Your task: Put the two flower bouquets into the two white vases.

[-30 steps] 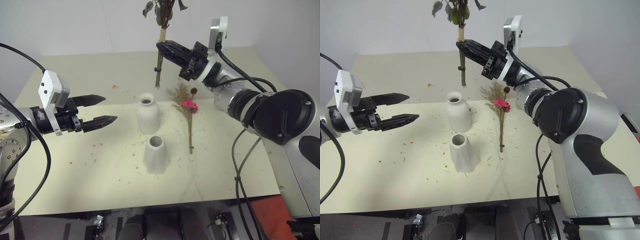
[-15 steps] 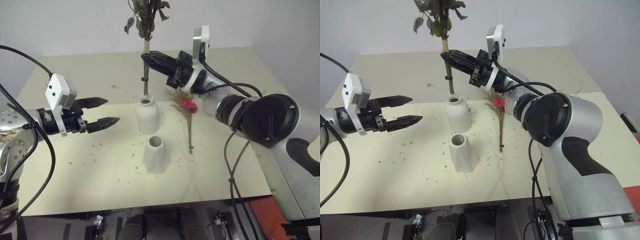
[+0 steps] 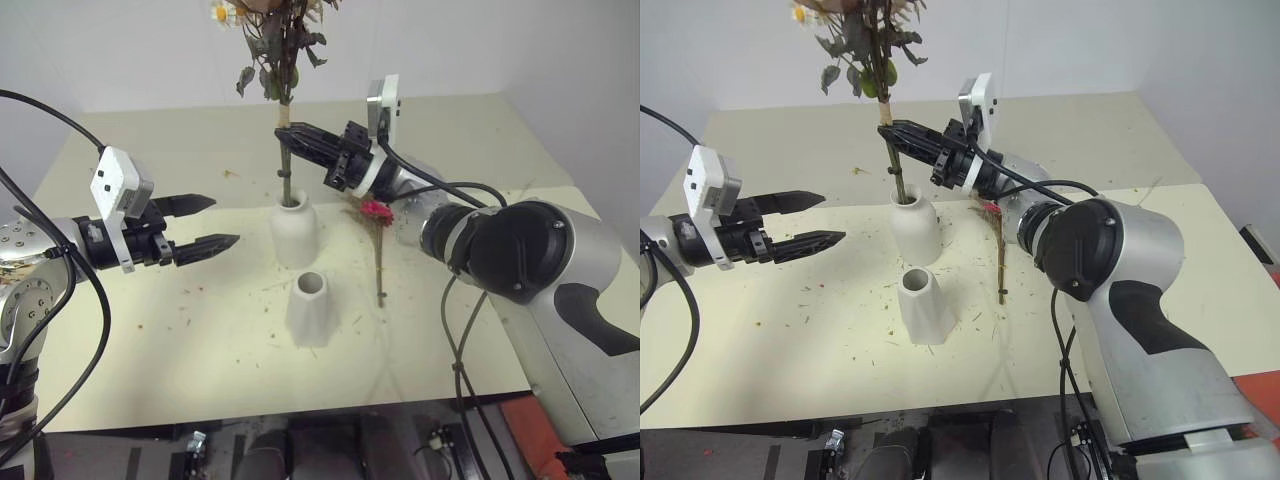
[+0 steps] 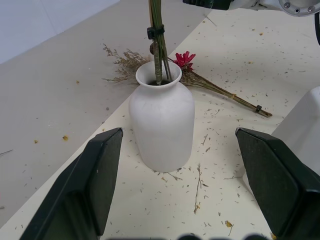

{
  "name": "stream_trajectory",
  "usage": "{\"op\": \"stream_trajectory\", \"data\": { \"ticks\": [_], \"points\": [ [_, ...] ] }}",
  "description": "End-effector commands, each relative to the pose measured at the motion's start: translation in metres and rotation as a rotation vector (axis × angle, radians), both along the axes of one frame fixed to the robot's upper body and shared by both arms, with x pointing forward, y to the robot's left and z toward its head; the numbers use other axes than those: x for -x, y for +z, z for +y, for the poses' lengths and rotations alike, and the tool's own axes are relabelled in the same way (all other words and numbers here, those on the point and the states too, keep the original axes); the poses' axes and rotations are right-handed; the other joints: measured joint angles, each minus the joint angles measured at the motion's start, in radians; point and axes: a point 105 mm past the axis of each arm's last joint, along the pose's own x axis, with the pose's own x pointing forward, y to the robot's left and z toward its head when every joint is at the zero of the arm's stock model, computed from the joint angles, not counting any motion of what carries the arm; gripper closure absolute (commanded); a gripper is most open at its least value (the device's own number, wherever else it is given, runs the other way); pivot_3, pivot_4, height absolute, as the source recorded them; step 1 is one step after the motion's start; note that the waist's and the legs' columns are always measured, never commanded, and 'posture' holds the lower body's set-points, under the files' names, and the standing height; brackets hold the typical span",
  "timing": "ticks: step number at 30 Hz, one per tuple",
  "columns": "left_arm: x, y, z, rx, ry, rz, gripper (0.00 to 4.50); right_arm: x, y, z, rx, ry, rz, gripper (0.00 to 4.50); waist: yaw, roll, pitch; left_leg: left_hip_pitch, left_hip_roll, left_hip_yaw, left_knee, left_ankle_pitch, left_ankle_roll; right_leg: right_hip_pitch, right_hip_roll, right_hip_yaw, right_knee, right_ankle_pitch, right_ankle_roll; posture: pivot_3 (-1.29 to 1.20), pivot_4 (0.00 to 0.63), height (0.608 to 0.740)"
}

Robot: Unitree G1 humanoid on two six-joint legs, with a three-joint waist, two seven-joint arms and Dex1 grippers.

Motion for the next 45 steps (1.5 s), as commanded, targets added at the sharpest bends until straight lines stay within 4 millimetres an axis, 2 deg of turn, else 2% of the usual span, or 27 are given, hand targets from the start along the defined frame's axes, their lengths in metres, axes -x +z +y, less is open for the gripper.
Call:
{"op": "stream_trajectory", "data": {
  "ticks": [1,8,10,12,21,29,37,45],
  "points": [
    [0.003,0.009,0.001,-0.011,0.002,-0.046,0.6,0.002,-0.007,0.002,0.01,-0.005,0.007,4.4,0.0,0.0,0.0,0.0,0.0,0.0,0.0,0.0,0.0,0.0,0.0,0.0,0.0,0.0,0.0,0.0,0.15,0.74],
    [0.003,0.009,0.001,-0.009,0.001,-0.048,0.6,-0.001,-0.022,0.0,0.04,-0.045,0.007,4.4,-0.002,0.0,0.0,0.0,0.0,0.0,0.0,0.0,0.0,0.0,0.0,0.0,0.0,0.0,0.0,0.0,0.15,0.74],
    [0.004,0.008,0.001,-0.008,0.0,-0.047,0.6,-0.001,-0.024,0.0,0.046,-0.047,0.012,3.7,-0.002,0.0,0.0,0.0,0.0,0.0,0.0,0.0,0.0,0.0,0.0,0.0,0.0,0.0,0.0,0.0,0.15,0.74],
    [0.004,0.007,0.0,-0.006,0.0,-0.045,0.6,-0.001,-0.027,-0.001,0.057,-0.045,0.013,3.23,-0.002,0.0,0.0,0.0,0.0,0.0,0.0,0.0,0.0,0.0,0.0,0.0,0.0,0.0,0.0,0.0,0.15,0.74],
    [0.004,0.007,0.001,-0.005,-0.001,-0.042,0.6,0.002,-0.041,-0.003,0.112,-0.04,-0.029,0.01,-0.001,0.0,0.0,0.0,0.0,0.0,0.0,0.0,0.0,0.0,0.001,0.0,0.0,0.0,0.0,0.0,0.15,0.74],
    [0.003,0.007,0.001,-0.006,-0.005,-0.04,0.6,0.012,-0.053,-0.007,0.172,0.019,-0.095,0.01,-0.004,0.0,0.0,0.0,0.001,0.0,0.0,0.0,0.0,0.0,0.001,0.0,0.0,0.0,0.0,0.0,0.15,0.74],
    [0.003,0.007,0.001,-0.007,-0.007,-0.041,0.6,0.009,-0.058,-0.019,0.196,0.0,-0.087,0.01,-0.002,0.0,0.0,0.0,0.001,0.0,0.0,0.001,-0.001,0.0,0.001,0.0,-0.001,0.0,0.0,0.0,0.15,0.74],
    [0.01,0.008,0.002,-0.016,-0.025,-0.042,0.6,0.005,-0.059,-0.076,0.306,-0.026,-0.055,0.01,0.001,0.0,0.0,0.0,0.0,0.0,0.0,0.0,0.0,0.001,0.001,0.0,-0.005,0.0,0.0,0.0,0.15,0.74]
  ]
}}
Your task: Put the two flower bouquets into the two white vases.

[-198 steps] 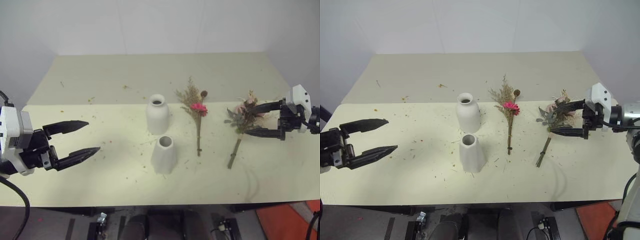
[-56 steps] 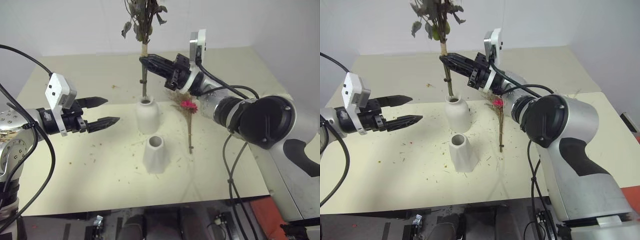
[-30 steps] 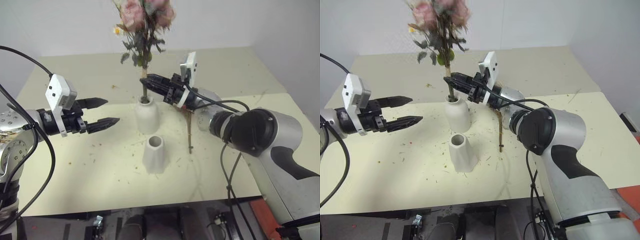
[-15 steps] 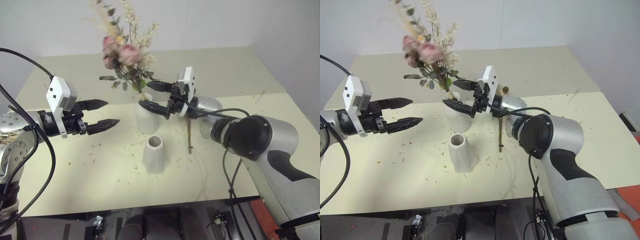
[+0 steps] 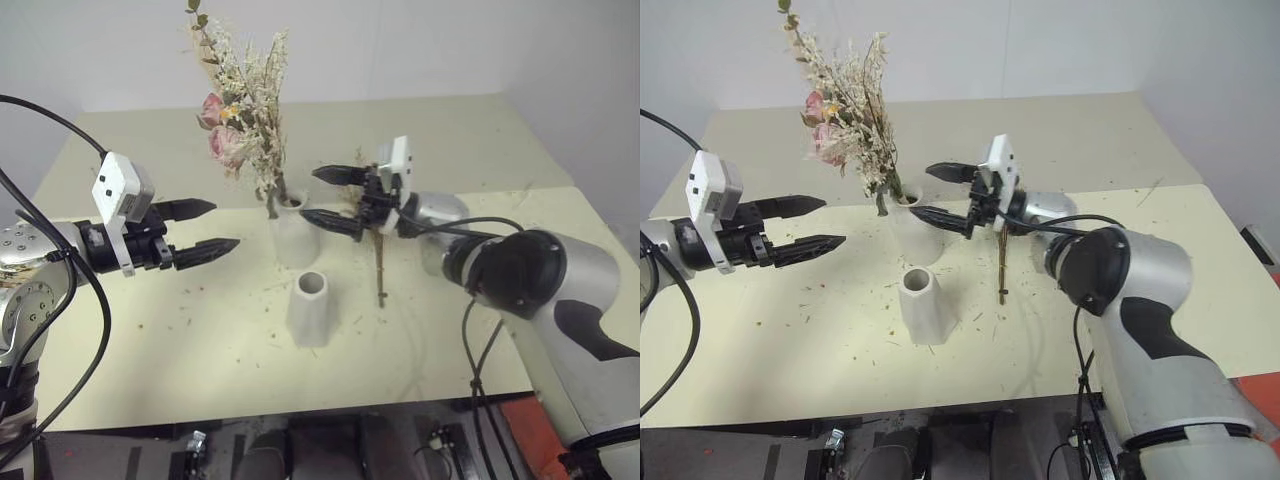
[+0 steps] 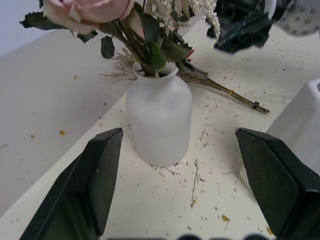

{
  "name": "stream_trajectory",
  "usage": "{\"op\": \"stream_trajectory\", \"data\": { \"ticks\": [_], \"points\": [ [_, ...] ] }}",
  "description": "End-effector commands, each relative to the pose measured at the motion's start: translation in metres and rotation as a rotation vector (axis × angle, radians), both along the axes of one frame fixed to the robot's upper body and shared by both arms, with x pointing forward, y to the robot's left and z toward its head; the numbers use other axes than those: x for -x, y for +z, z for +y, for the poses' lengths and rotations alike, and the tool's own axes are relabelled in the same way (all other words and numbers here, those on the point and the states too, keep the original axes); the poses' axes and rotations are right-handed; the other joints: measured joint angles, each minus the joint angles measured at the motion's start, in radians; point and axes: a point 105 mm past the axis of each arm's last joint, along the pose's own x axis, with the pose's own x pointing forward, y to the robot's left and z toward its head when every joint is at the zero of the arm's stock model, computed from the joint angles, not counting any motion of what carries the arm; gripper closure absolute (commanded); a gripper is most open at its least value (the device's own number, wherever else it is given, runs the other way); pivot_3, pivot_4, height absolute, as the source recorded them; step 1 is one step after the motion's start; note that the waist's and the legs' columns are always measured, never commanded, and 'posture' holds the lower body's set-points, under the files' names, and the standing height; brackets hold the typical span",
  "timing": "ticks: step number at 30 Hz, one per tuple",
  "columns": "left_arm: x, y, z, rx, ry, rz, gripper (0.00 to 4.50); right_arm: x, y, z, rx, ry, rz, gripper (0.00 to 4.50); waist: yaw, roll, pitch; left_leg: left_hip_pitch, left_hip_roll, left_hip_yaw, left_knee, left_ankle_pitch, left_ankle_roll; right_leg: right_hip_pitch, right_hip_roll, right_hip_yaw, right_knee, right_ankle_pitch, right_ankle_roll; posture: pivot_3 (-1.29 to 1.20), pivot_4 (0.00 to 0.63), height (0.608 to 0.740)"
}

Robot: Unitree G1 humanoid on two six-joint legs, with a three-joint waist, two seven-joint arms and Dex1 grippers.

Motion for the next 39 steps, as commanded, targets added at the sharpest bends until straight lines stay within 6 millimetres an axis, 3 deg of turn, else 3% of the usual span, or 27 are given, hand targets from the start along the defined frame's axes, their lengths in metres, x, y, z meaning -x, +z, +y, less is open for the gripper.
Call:
{"op": "stream_trajectory", "data": {
  "ticks": [1,4,7,10,16,24,28,39],
  "points": [
    [0.007,0.015,0.0,-0.015,-0.016,-0.068,0.6,0.003,-0.003,-0.017,0.049,0.013,0.041,0.01,0.0,0.0,0.0,0.0,0.0,0.0,0.0,0.0,0.0,0.0,0.0,0.0,-0.001,0.0,0.0,0.0,0.15,0.74],
    [0.006,0.014,-0.002,-0.007,-0.026,-0.071,0.6,0.004,-0.002,-0.037,0.086,-0.012,0.027,0.01,-0.002,0.0,0.0,0.0,0.0,0.0,0.0,0.0,0.001,0.0,0.0,0.0,-0.002,0.0,0.0,0.0,0.15,0.74],
    [0.006,0.011,-0.005,0.001,-0.039,-0.067,0.6,-0.01,0.004,-0.05,0.026,-0.186,-0.014,0.01,-0.003,0.0,0.0,0.0,0.0,0.0,0.0,-0.001,0.001,0.0,0.0,0.0,-0.002,0.0,0.0,0.0,0.15,0.74],
    [0.004,0.009,-0.008,0.009,-0.048,-0.066,0.6,-0.026,0.006,-0.057,-0.02,-0.38,-0.054,0.01,-0.005,0.0,0.0,0.001,0.0,0.001,0.0,0.0,0.001,0.0,0.0,0.001,-0.002,0.0,0.0,0.0,0.15,0.74],
    [0.002,0.011,-0.011,0.013,-0.067,-0.068,0.6,-0.045,0.015,-0.066,-0.147,-0.575,-0.139,0.01,-0.002,-0.001,-0.001,0.001,0.0,0.001,0.0,0.001,-0.001,0.001,0.0,0.001,-0.002,0.0,0.0,0.0,0.15,0.74],
    [-0.001,0.009,-0.018,0.024,-0.091,-0.066,0.6,-0.055,0.065,-0.065,-0.396,-0.746,-0.321,0.01,-0.001,-0.001,-0.001,-0.001,0.001,0.0,0.0,0.003,-0.005,-0.002,0.0,0.001,0.002,0.002,0.001,0.0,0.15,0.74],
    [-0.001,0.009,-0.02,0.025,-0.095,-0.064,0.6,-0.053,0.075,-0.062,-0.457,-0.781,-0.303,0.01,0.005,-0.001,-0.001,-0.001,0.001,0.0,0.0,0.003,-0.005,-0.002,0.001,0.002,0.005,0.002,0.001,0.0,0.15,0.74],
    [0.007,0.009,-0.017,0.028,-0.109,-0.049,0.6,-0.041,0.053,-0.068,-0.285,-0.735,-0.059,0.01,0.035,-0.001,-0.001,-0.001,0.001,0.0,0.0,-0.001,0.001,-0.003,0.001,0.002,0.005,0.002,0.001,0.0,0.15,0.74]
  ]
}}
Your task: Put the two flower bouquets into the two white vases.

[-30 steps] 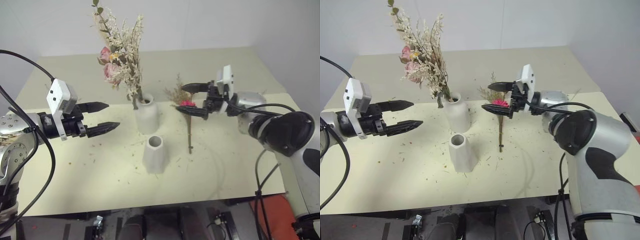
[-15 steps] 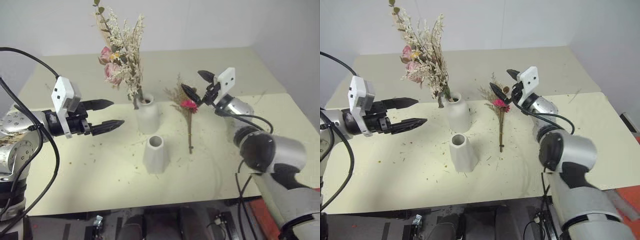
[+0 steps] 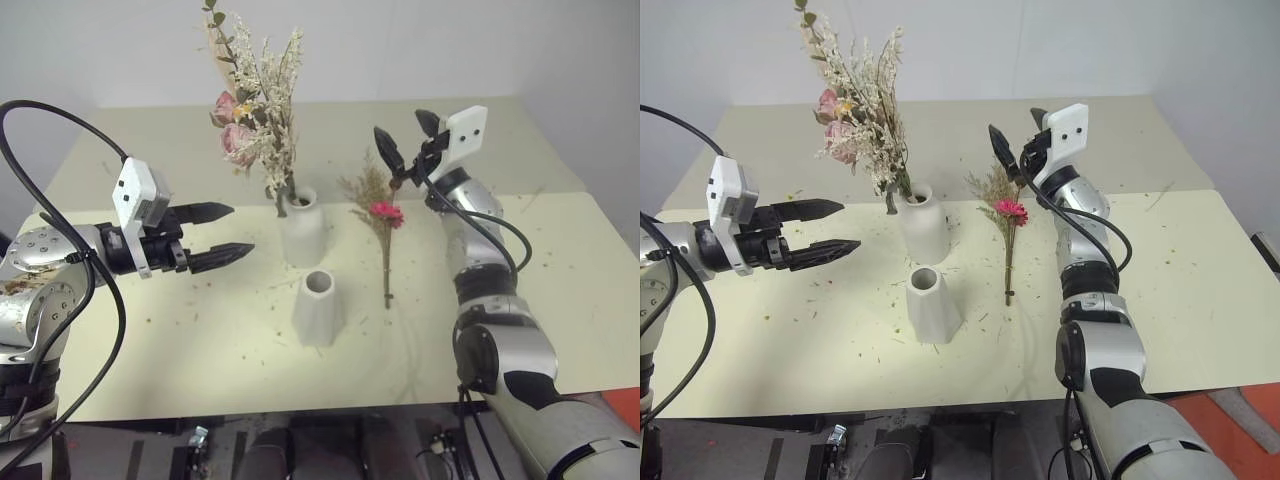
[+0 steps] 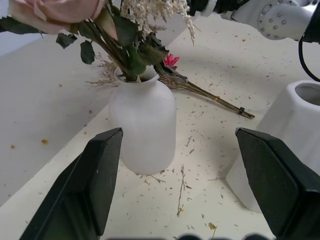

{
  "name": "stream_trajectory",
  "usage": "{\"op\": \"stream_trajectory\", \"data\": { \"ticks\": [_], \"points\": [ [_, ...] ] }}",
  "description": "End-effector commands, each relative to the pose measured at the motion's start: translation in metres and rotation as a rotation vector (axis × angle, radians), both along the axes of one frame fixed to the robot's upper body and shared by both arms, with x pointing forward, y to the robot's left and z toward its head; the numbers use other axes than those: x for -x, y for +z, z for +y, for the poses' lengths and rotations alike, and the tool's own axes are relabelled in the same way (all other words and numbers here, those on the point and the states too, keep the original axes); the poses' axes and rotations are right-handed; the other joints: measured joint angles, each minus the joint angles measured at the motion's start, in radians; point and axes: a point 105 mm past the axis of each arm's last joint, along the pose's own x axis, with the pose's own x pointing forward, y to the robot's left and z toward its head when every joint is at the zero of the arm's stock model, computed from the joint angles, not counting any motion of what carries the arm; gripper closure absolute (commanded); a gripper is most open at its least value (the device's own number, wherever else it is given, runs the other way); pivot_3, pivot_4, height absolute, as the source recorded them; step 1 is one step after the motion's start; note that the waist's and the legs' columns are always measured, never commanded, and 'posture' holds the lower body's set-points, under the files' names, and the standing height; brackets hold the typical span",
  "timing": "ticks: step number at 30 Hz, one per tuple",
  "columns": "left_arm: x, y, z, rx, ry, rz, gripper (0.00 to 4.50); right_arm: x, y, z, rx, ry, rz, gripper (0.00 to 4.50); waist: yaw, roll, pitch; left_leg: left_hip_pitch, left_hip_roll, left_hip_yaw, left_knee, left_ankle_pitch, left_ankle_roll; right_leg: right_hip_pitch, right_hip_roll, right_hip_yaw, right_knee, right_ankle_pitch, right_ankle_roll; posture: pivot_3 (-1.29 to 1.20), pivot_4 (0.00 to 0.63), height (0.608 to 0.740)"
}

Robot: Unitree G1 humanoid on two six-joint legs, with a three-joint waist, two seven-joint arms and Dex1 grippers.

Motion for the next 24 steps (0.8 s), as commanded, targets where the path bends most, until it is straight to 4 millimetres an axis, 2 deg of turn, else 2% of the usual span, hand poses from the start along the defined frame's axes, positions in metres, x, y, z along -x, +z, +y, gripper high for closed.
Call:
{"op": "stream_trajectory", "data": {
  "ticks": [1,6,11,19,24],
  "points": [
    [0.01,0.014,0.0,0.003,-0.046,-0.042,0.6,0.015,0.024,-0.003,0.004,0.054,0.044,0.01,0.007,0.0,0.0,0.0,0.0,0.0,0.0,0.0,0.0,0.0,0.0,0.0,0.0,0.0,0.0,0.0,0.15,0.74],
    [0.018,0.022,-0.002,0.015,-0.133,-0.045,0.6,0.028,0.019,-0.004,0.086,0.081,0.234,0.01,0.016,0.0,0.0,0.0,0.001,0.0,0.0,-0.001,0.001,0.0,0.001,0.0,0.0,0.0,0.0,0.0,0.15,0.74],
    [0.028,0.031,-0.003,0.006,-0.231,-0.047,0.6,0.039,-0.005,-0.011,0.249,0.054,0.547,0.01,0.029,0.0,0.0,0.0,0.0,0.0,0.0,-0.001,0.002,0.001,0.001,-0.001,-0.004,0.0,0.0,0.0,0.15,0.74],
    [0.034,0.047,-0.004,0.0,-0.346,-0.039,0.6,0.053,-0.023,-0.01,0.261,0.067,0.924,0.01,0.028,0.0,0.0,0.0,0.0,0.0,0.0,-0.001,0.002,0.0,0.002,-0.001,-0.007,0.0,0.0,0.0,0.15,0.74],
    [0.038,0.046,-0.007,-0.046,-0.428,-0.001,0.6,0.053,-0.047,-0.012,0.316,-0.02,1.103,0.01,0.029,0.0,0.0,0.0,0.0,0.001,0.0,-0.001,0.002,0.001,0.002,-0.002,-0.006,0.0,0.0,0.0,0.15,0.74]
  ]
}}
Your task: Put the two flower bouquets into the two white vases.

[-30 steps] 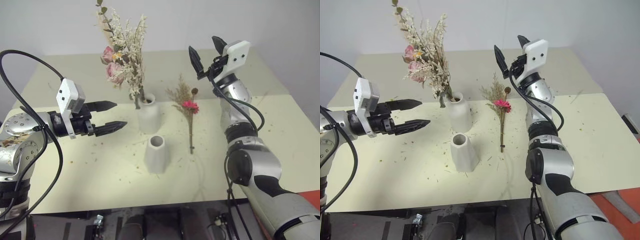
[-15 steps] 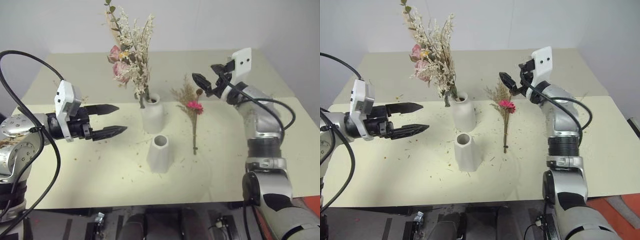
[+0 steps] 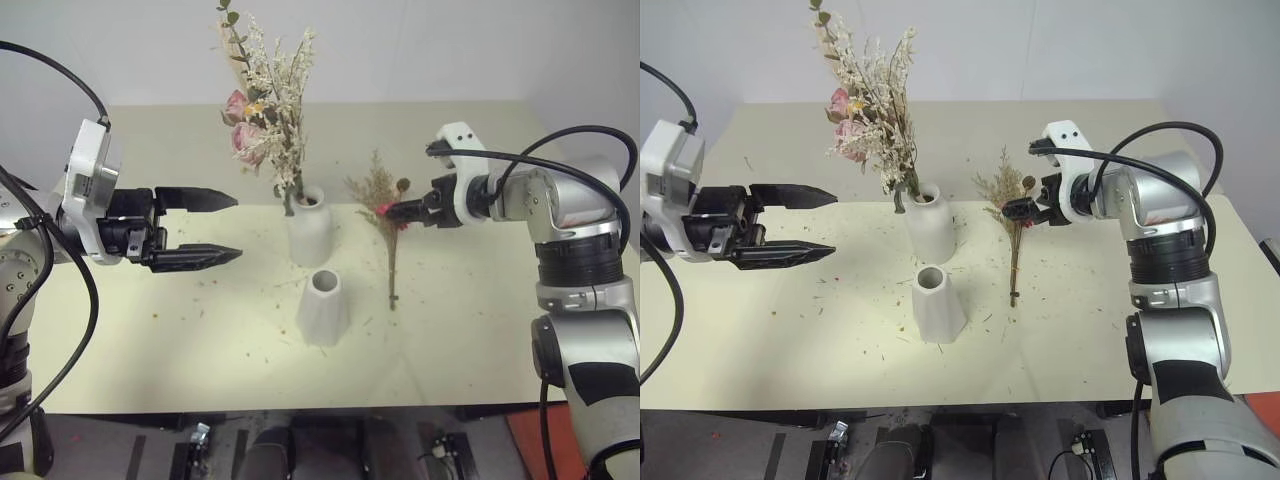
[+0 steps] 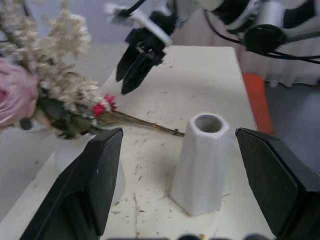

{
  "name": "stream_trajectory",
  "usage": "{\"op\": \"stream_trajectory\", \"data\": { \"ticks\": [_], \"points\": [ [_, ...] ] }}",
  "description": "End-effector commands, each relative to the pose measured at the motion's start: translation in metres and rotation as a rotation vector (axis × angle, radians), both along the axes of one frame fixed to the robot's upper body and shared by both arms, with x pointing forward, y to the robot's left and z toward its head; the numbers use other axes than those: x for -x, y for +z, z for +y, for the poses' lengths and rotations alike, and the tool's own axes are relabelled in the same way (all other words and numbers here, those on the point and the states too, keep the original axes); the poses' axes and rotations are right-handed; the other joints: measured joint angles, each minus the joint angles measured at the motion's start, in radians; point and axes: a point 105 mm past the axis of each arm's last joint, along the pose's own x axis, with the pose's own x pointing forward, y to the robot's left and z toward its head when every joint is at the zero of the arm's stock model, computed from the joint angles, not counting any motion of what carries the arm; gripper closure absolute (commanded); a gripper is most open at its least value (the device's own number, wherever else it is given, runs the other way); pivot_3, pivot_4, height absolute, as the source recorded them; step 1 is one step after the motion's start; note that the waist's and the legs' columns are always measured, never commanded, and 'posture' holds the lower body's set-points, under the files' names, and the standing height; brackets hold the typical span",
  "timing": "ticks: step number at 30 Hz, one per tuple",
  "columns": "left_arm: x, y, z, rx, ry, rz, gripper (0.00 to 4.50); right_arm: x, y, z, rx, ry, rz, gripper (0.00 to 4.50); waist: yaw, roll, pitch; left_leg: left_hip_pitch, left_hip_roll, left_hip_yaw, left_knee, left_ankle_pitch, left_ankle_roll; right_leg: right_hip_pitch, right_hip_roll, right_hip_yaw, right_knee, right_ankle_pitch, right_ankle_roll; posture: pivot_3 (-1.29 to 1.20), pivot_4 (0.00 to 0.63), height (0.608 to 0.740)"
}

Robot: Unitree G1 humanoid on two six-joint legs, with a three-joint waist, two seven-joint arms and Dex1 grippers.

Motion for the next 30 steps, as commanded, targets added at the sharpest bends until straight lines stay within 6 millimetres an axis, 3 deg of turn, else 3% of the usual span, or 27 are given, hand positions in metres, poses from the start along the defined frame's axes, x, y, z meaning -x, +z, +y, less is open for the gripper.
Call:
{"op": "stream_trajectory", "data": {
  "ticks": [1,6,13,16,27,28,30],
  "points": [
    [0.006,0.004,-0.001,-0.037,-0.064,-0.005,0.6,0.0,-0.008,-0.002,0.049,-0.05,0.086,0.01,0.0,0.0,0.0,0.0,0.0,0.0,0.0,0.0,0.0,0.0,0.0,0.0,0.0,0.0,0.0,0.0,0.15,0.74],
    [0.005,0.004,-0.003,-0.053,-0.084,-0.012,0.6,-0.003,-0.026,0.001,0.115,-0.087,0.16,0.01,-0.003,0.0,0.0,-0.001,0.0,0.001,0.0,0.0,0.0,-0.001,0.0,0.0,0.0,0.0,0.0,0.0,0.15,0.74],
    [0.006,0.0,-0.006,-0.047,-0.08,-0.011,0.6,-0.016,-0.043,0.018,0.183,-0.056,0.092,0.01,-0.008,0.0,0.0,-0.001,0.0,0.0,0.0,0.0,0.0,-0.001,0.0,0.0,0.002,0.0,0.0,0.0,0.15,0.74],
    [0.007,-0.001,-0.005,-0.046,-0.074,-0.012,0.6,-0.022,-0.051,0.021,0.221,-0.06,0.075,0.56,-0.007,0.0,0.0,-0.001,0.0,0.0,0.0,0.0,0.0,-0.001,0.001,0.0,0.002,0.0,0.0,0.0,0.15,0.74],
    [0.009,-0.003,-0.002,-0.049,-0.047,-0.011,0.6,-0.038,-0.053,0.008,0.183,-0.176,0.052,4.18,-0.009,0.0,0.0,0.0,0.0,0.0,0.0,0.0,0.0,0.0,0.001,0.0,0.001,0.0,0.0,0.0,0.15,0.74],
    [0.008,-0.003,-0.002,-0.05,-0.046,-0.012,0.6,-0.041,-0.05,0.005,0.163,-0.205,0.032,4.44,-0.009,0.0,0.0,0.0,0.001,0.0,0.0,0.0,0.0,0.0,0.001,0.0,0.001,0.0,0.0,0.0,0.15,0.74],
    [0.007,-0.003,-0.003,-0.05,-0.046,-0.013,0.6,-0.045,-0.044,0.0,0.128,-0.246,0.002,4.48,-0.008,0.0,0.0,0.0,0.0,0.0,0.0,0.0,0.0,0.0,0.001,0.0,0.001,0.0,0.0,0.0,0.15,0.74]
  ]
}}
